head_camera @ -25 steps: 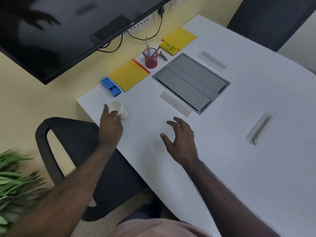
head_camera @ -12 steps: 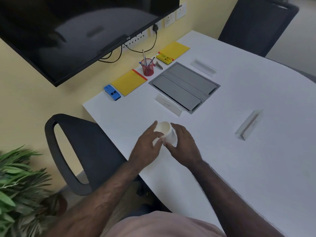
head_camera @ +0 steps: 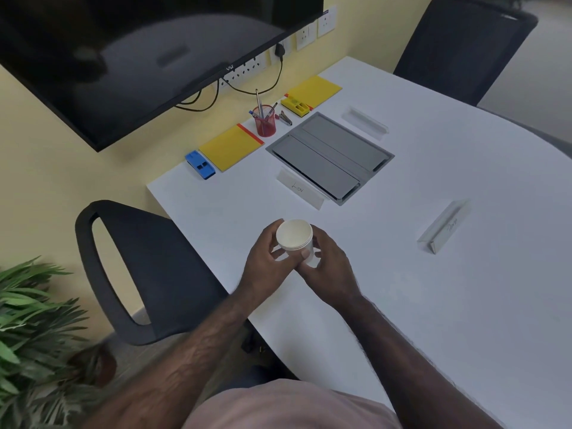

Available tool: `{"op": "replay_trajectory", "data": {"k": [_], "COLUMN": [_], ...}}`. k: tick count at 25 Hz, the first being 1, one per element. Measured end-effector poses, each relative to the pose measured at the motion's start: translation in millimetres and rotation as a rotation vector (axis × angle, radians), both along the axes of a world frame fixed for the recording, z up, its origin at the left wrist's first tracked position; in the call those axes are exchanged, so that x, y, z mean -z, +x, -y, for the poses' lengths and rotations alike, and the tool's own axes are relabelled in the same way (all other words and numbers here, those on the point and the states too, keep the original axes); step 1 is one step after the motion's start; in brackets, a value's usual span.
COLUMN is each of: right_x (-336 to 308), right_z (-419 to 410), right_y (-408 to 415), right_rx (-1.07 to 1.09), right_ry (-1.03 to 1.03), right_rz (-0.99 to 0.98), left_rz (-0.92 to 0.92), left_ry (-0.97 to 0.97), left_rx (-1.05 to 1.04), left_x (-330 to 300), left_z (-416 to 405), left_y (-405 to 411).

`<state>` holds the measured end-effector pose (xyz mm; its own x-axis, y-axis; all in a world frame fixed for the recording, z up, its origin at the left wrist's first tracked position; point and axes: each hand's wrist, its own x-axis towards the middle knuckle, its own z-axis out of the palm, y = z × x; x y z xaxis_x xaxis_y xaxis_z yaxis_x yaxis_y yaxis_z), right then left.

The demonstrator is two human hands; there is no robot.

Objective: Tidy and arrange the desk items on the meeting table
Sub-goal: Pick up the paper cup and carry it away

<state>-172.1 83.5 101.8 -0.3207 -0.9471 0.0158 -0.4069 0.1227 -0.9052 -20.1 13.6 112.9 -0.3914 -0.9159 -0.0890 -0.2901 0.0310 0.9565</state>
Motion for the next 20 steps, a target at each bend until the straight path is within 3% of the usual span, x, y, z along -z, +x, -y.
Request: {"op": "replay_trajectory", "data": {"k": [4,8,13,20], "right_x": [2,3,-5,3], "right_z": [3,10,33,55], "right_y": [-9,-20,-10,-3], "right_rx": [-0.099,-0.14,-0.017,0.088], "right_ry": [-0.054,-0.085,-0.04,-0.02], "right_rz": [0.079,0.165,0.109,0.269], "left_rz": [-0.043,0.12,0.41,0.431], "left_ry": [-0.045,-0.178,-0.644,-0.687], "left_rx": [-0.015,-0.017,0.089,0.17], "left_x": [4,7,19,14], "left_z": [9,26,47,75], "left_y": [0,4,8,14]}}
